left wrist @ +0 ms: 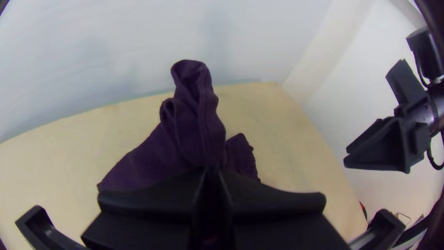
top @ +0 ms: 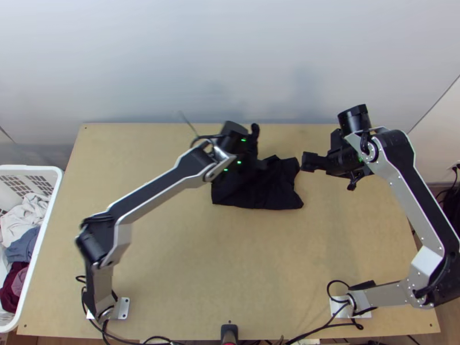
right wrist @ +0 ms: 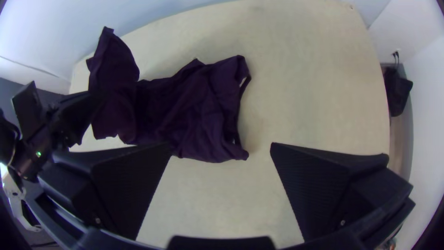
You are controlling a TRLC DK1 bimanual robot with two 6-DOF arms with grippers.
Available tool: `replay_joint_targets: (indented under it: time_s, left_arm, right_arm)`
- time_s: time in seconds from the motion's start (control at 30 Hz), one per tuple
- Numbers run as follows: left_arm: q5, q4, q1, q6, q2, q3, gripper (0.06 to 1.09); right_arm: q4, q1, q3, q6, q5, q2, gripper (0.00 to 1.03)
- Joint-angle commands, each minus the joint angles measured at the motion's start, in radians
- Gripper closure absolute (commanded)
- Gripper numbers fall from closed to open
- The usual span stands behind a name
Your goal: Fold the t-shirt
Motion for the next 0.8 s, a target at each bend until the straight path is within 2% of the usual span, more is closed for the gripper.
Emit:
replay_joint_targets:
  time_s: [0.0,0.77]
  left_arm:
    - [-0.012,0.004,-0.061,-0.006,0.161,0.138,1.05]
    - [-0.012,0.009,-0.187,-0.047,0.422,0.374,1.05]
  right_arm:
    - [-0.003,-0.069,-0.016,0.011,-0.011,-0.012,0.03]
    - [0.000,-0.096,-0.070,0.019,-0.011,0.001,0.03]
